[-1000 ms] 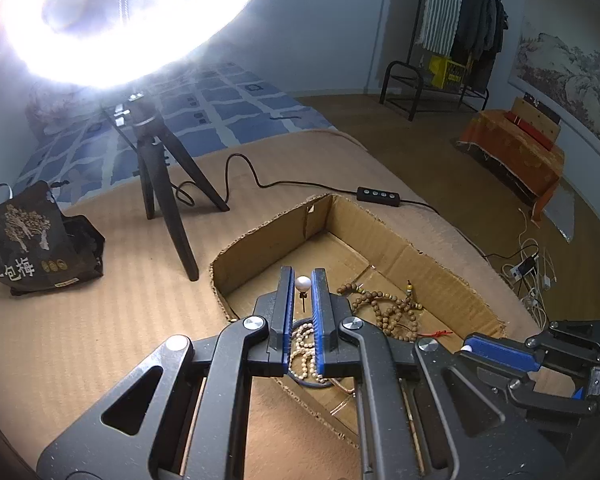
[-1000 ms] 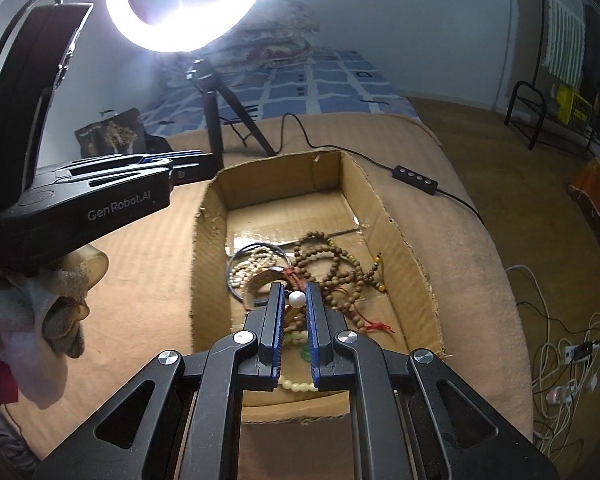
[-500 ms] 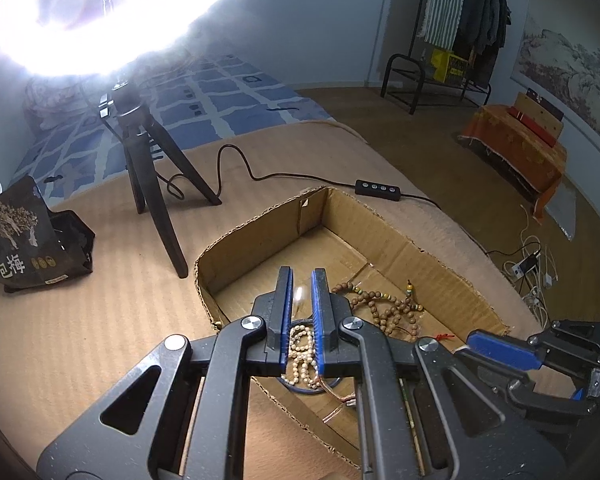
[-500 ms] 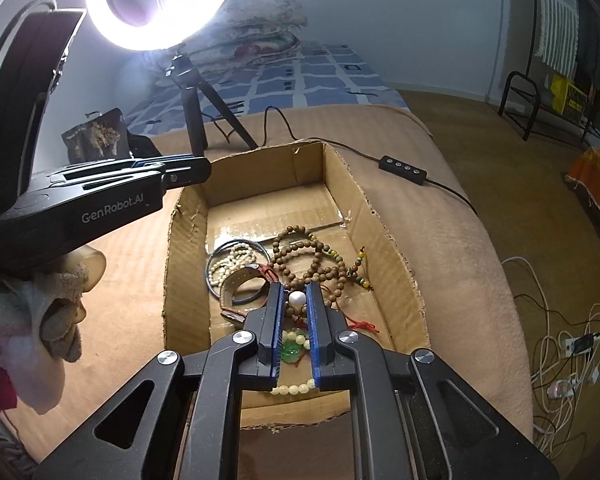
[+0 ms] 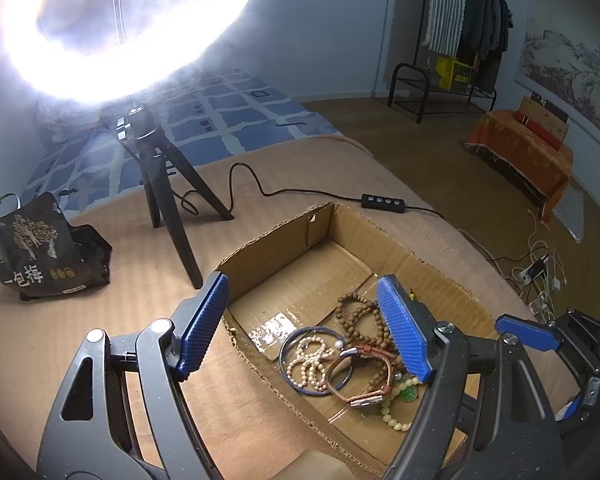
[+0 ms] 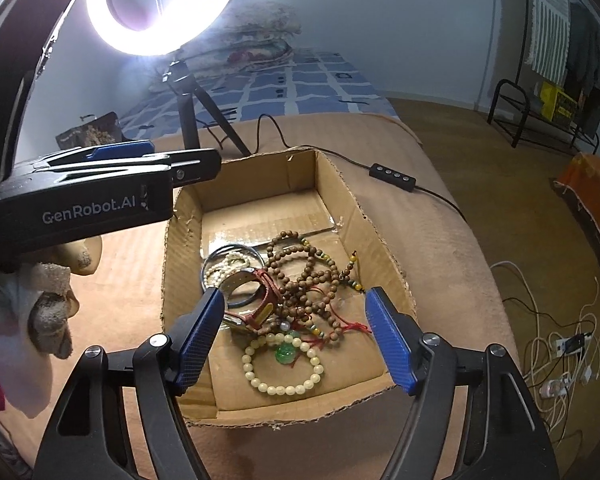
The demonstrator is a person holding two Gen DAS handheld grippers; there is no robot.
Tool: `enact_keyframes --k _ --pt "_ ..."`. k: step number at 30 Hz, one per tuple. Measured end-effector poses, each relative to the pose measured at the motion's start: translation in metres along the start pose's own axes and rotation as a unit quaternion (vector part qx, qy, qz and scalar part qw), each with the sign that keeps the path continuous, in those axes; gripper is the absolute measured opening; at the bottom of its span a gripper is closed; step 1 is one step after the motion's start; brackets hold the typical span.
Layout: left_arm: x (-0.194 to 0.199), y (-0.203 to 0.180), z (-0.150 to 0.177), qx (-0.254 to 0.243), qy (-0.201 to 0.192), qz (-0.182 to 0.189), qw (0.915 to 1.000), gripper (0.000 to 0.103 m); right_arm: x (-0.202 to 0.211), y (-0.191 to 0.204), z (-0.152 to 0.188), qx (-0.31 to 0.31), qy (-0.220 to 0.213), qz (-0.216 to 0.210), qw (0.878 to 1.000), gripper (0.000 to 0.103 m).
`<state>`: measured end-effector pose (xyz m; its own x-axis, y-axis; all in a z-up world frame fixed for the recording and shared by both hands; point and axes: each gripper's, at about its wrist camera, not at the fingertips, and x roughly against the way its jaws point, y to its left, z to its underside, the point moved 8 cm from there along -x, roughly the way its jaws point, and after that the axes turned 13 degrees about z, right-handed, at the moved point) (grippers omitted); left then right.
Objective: Organize jewelry
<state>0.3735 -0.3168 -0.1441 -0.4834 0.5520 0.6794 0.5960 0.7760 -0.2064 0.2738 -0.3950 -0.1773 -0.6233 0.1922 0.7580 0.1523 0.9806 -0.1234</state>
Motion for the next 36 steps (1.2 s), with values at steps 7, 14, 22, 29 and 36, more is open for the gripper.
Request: enact_keyframes --k 7,14,22,29,36 --pt "0.011 -0.002 0.002 0.001 -0.001 -0.006 1.0000 0.080 0.007 -0.002 0.001 0.001 0.000 0.020 1.000 0.073" --pt "0.035 -0.002 0.003 -0.001 -0.010 -0.012 0.9999 0.080 0.020 -0.003 -0.002 -0.001 -0.010 0.026 1.000 0.073" --pt "0.077 -0.002 0.002 -0.002 -0.030 -0.023 0.9993 0.080 0.048 0.002 -0.008 0.008 -0.034 0.032 0.999 0.073" --pt "0.128 0.000 0.003 0.004 -0.058 -0.028 0.9979 0.080 0.082 0.005 -0.012 0.011 -0.060 0.036 0.998 0.073" --pt "0.179 0.003 0.015 0.018 -0.082 -0.022 0.9962 0.080 0.116 0.013 -0.010 0.023 -0.087 0.041 0.995 0.074"
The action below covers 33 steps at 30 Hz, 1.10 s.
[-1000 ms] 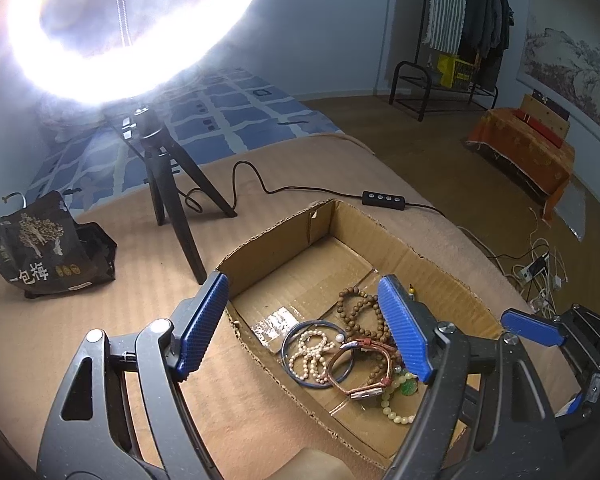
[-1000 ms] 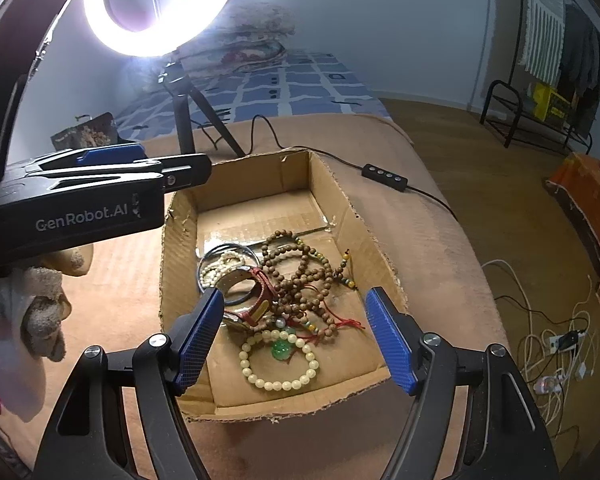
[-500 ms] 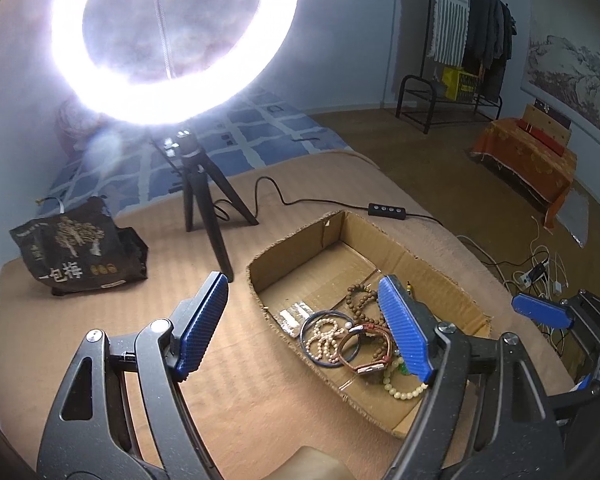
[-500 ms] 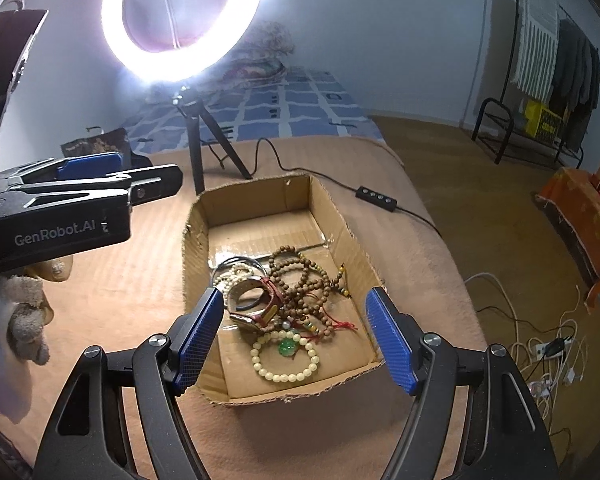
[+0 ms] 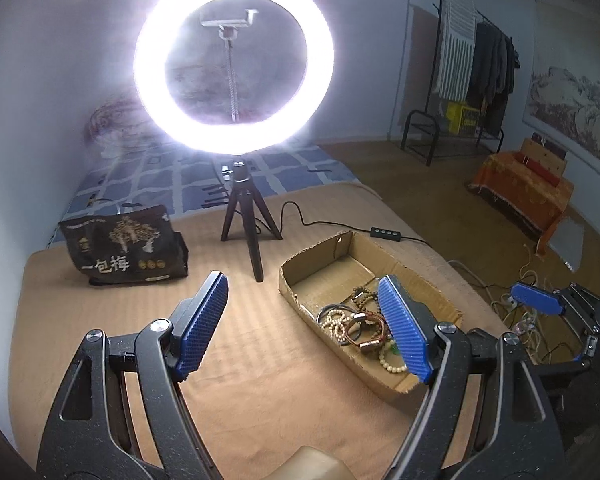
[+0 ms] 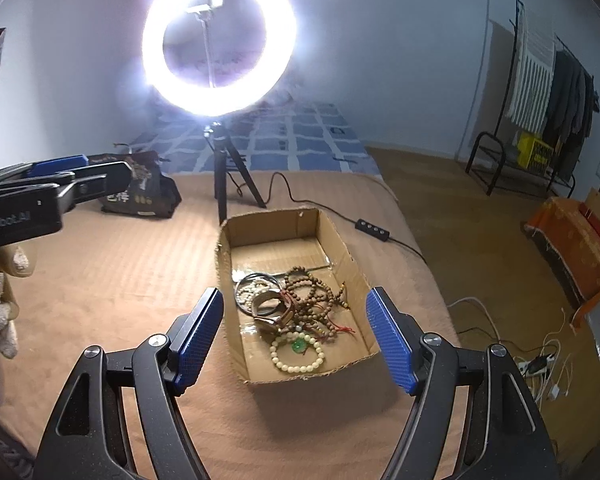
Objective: Organize jewelry
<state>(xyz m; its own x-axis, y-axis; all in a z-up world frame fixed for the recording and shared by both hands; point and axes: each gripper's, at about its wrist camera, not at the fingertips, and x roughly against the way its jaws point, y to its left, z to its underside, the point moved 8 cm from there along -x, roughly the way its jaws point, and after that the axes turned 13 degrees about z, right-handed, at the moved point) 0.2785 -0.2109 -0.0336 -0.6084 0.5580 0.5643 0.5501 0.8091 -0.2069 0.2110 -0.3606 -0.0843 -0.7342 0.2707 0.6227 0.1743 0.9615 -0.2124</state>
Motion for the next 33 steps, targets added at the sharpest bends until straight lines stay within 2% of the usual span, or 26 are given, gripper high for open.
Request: enact_keyframes --k 4,10,12,14,17,24,28,31,33 --pt "0.028 0.003 0.009 0.011 -0.011 0.002 0.9999 0.080 0.020 0.000 0.000 0.001 -0.018 0.005 1.000 0.080" --pt "0.065 0.003 0.028 0.003 -0.025 -0.011 0.9996 0.080 0.043 -0.002 0.006 -0.022 -0.031 0.001 0.999 0.080" --pt "0.075 0.002 0.033 0.001 -0.029 -0.016 0.9994 0.083 0.049 -0.002 0.007 -0.026 -0.036 0.000 0.999 0.080" --pt "0.085 0.003 0.039 0.001 -0.035 -0.022 0.9991 0.090 0.053 -0.002 0.011 -0.032 -0.040 -0.001 0.999 0.080" --pt "0.097 0.003 0.047 0.005 -0.043 -0.029 0.9987 0.091 0.057 -0.001 0.015 -0.038 -0.043 -0.003 0.998 0.080" --pt "0.106 0.005 0.062 0.006 -0.046 -0.034 0.9983 0.092 0.062 -0.001 0.019 -0.051 -0.049 -0.005 0.997 0.081" --pt "0.105 -0.006 0.070 -0.016 -0.040 -0.037 0.9984 0.093 0.062 -0.003 0.018 -0.049 -0.055 0.006 0.997 0.081" --pt "0.103 -0.014 0.075 -0.039 -0.035 -0.042 0.9977 0.100 0.063 -0.008 0.017 -0.059 -0.058 0.007 0.997 0.082" --pt "0.102 -0.020 0.078 -0.048 -0.033 -0.043 0.9974 0.101 0.065 -0.010 0.016 -0.064 -0.062 0.012 0.996 0.082"
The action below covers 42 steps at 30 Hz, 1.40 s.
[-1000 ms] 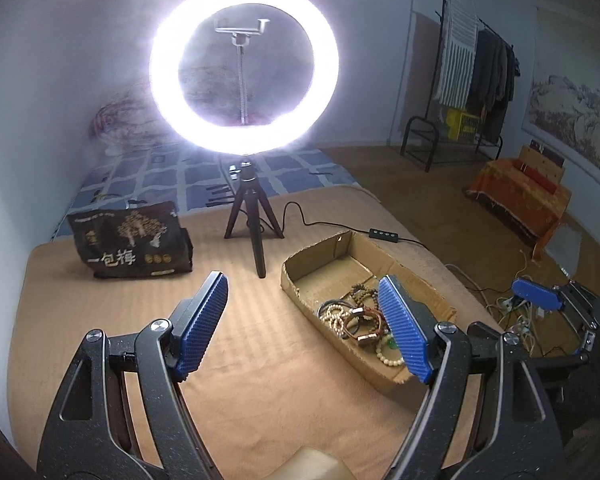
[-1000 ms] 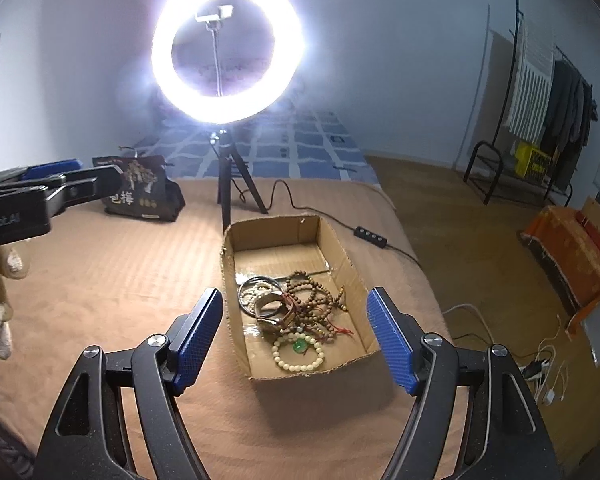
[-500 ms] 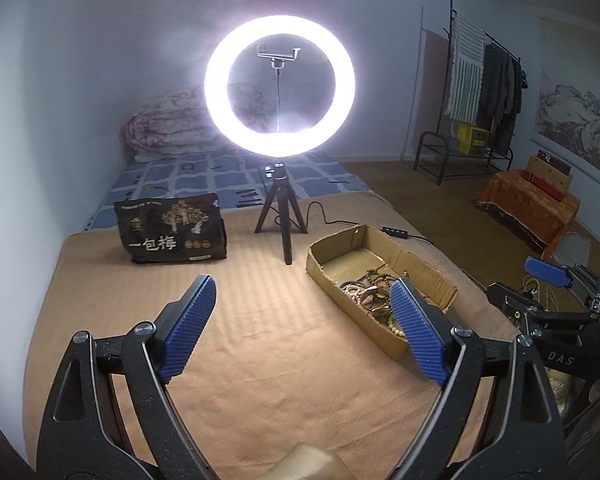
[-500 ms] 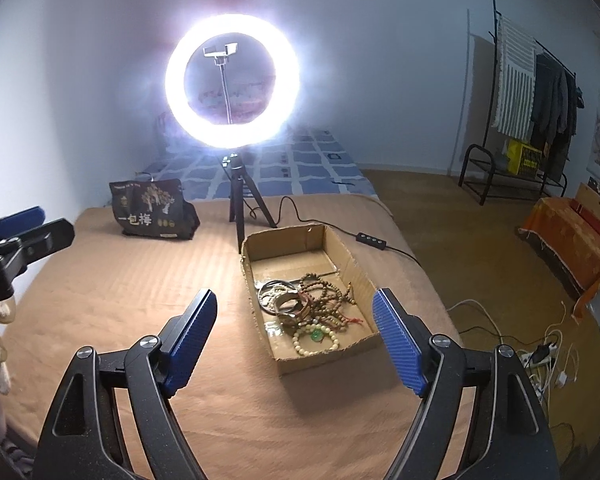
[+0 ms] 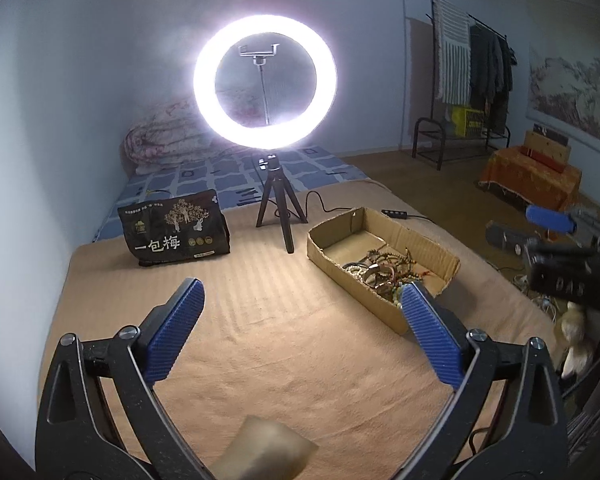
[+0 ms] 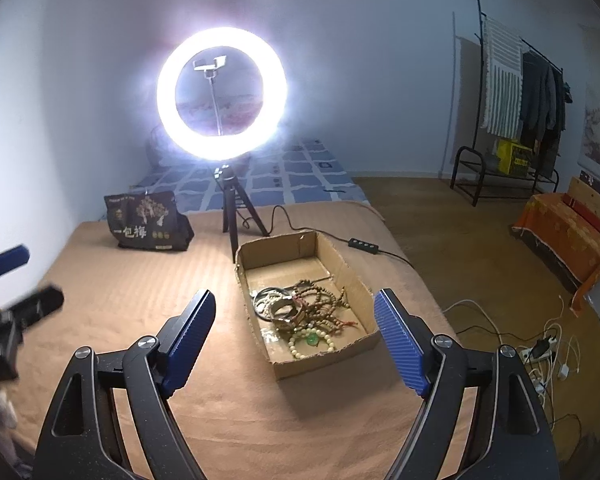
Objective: Organize jewelry
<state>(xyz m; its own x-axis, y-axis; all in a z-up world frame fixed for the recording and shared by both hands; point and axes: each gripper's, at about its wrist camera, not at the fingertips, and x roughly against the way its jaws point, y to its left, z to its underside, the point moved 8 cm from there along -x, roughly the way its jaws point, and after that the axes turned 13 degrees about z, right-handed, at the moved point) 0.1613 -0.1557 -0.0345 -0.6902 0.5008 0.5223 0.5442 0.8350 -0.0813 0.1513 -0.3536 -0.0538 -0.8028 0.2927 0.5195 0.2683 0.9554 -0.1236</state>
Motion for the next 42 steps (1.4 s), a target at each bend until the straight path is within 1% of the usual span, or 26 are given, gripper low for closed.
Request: enact_keyframes --k 5,11,15,28,42 --pt "-0.001 -0.011 0.002 -0.006 0.005 -0.001 1.0000 0.101 0.001 -0.002 -0.001 -0.001 -0.008 0.011 1.000 0.082" --pt "-0.003 -0.015 0.002 -0.004 0.008 0.001 1.0000 0.101 -0.002 -0.005 0.001 -0.003 -0.003 0.014 1.000 0.082" --pt "-0.002 -0.016 0.002 -0.002 0.006 -0.005 1.0000 0.101 -0.005 -0.007 0.001 -0.008 0.001 0.016 1.000 0.082" --pt "0.000 -0.004 0.003 0.020 0.003 -0.003 0.9998 0.102 -0.009 0.003 0.004 0.004 0.008 0.011 1.000 0.082" --pt "0.002 -0.001 0.002 0.019 0.002 -0.006 0.9998 0.102 -0.011 0.007 0.005 0.009 0.011 0.012 1.000 0.082"
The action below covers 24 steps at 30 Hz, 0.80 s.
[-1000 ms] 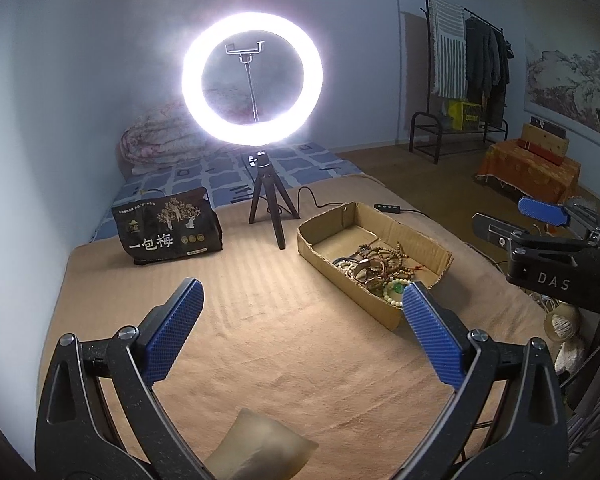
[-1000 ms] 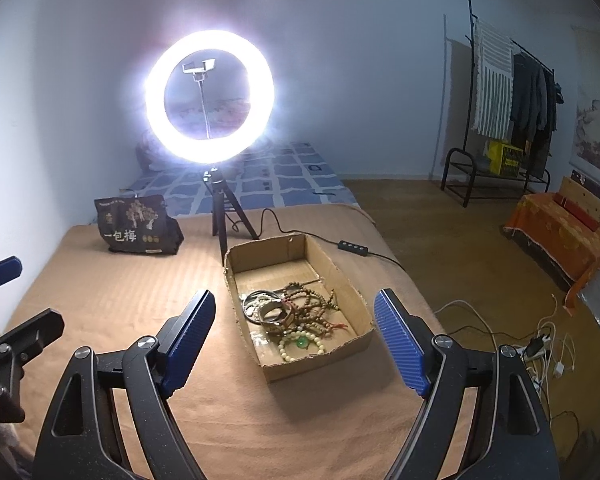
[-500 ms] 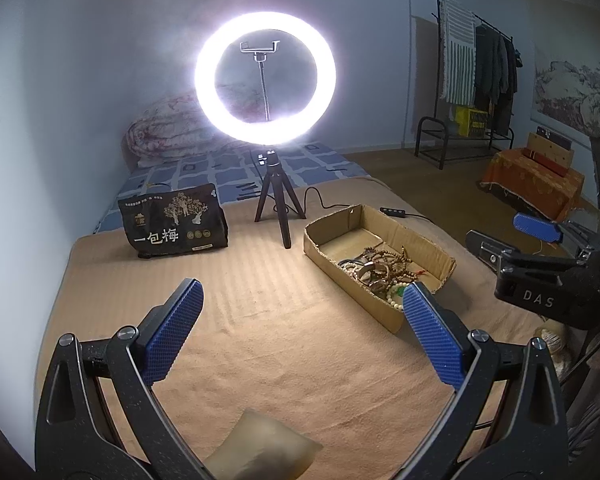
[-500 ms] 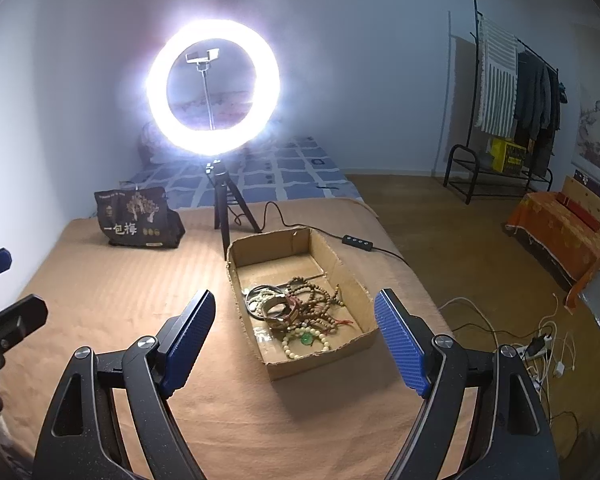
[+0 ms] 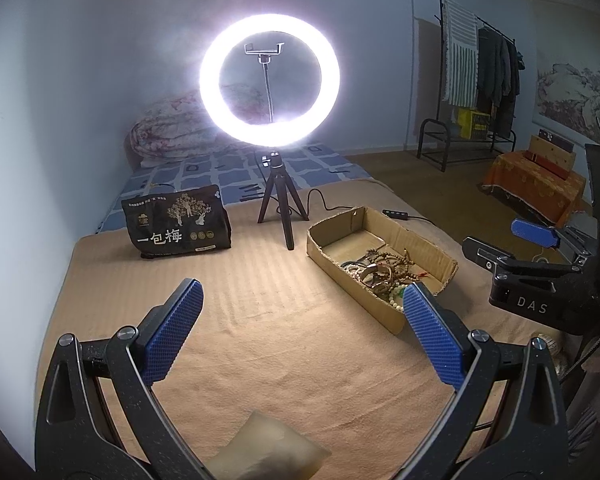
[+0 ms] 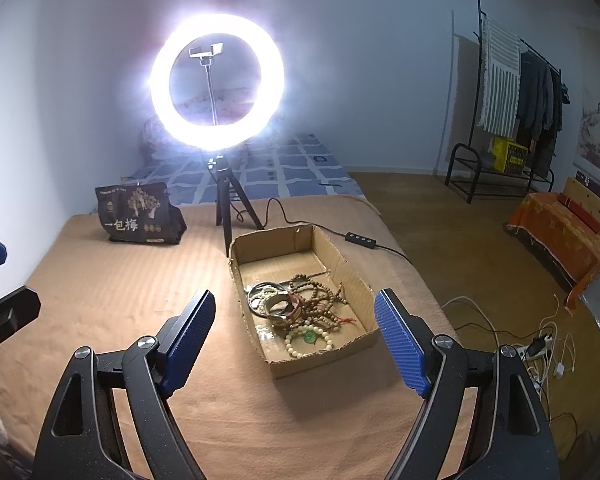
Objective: Organize jewelry
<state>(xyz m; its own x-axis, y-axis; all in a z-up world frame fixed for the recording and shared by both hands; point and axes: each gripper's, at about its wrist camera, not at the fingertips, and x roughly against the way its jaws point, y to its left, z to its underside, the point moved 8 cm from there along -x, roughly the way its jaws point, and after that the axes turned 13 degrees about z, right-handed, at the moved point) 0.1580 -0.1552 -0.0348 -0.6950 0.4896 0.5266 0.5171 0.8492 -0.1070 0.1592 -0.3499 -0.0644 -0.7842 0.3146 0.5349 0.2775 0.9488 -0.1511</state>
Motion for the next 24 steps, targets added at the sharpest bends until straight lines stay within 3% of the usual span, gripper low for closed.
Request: enact_keyframes --k 24 --pt "0.0006 -0.0008 -0.0008 0.000 0.000 0.000 1.0000 0.102 -0.0009 0.0011 0.0019 0.002 0.001 -0.002 1.000 0.082"
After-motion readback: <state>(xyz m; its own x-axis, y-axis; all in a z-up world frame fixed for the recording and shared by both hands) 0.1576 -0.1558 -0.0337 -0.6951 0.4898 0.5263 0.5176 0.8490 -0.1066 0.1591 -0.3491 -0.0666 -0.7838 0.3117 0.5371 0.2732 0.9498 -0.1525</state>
